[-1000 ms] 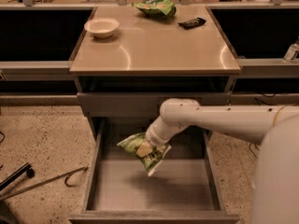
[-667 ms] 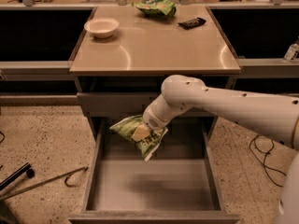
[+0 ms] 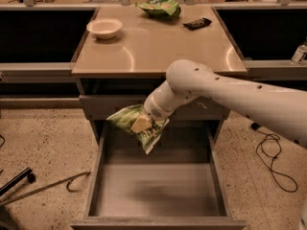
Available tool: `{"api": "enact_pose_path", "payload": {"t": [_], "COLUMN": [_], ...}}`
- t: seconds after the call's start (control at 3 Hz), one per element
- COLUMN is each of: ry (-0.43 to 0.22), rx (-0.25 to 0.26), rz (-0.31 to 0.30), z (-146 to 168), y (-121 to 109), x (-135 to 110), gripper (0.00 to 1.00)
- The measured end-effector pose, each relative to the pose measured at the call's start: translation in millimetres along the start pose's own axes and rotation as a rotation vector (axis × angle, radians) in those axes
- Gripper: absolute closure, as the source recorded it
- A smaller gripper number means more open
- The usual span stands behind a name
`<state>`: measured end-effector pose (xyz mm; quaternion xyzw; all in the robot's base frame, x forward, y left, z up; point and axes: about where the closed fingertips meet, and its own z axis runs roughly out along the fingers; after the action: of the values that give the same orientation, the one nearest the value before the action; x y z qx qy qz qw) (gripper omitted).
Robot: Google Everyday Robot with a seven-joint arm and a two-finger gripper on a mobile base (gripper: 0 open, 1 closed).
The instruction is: Pick green jalapeno chip bag from middle drawer and place on counter
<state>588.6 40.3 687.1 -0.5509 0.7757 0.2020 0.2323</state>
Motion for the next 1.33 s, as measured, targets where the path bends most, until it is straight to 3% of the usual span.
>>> {"api": "enact_pose_path", "payload": {"t": [0.67, 1.0, 1.33], "ry": [-0.263, -0.374, -0.374], "rx": [0.02, 0.051, 0.051], "rz": [-0.193, -0.272, -0.272], "z": [-133.3, -187.4, -187.4], "y": [-2.9, -5.9, -5.9], "x": [-112.5, -151.7, -151.7], "gripper": [1.0, 1.0, 1.0]}}
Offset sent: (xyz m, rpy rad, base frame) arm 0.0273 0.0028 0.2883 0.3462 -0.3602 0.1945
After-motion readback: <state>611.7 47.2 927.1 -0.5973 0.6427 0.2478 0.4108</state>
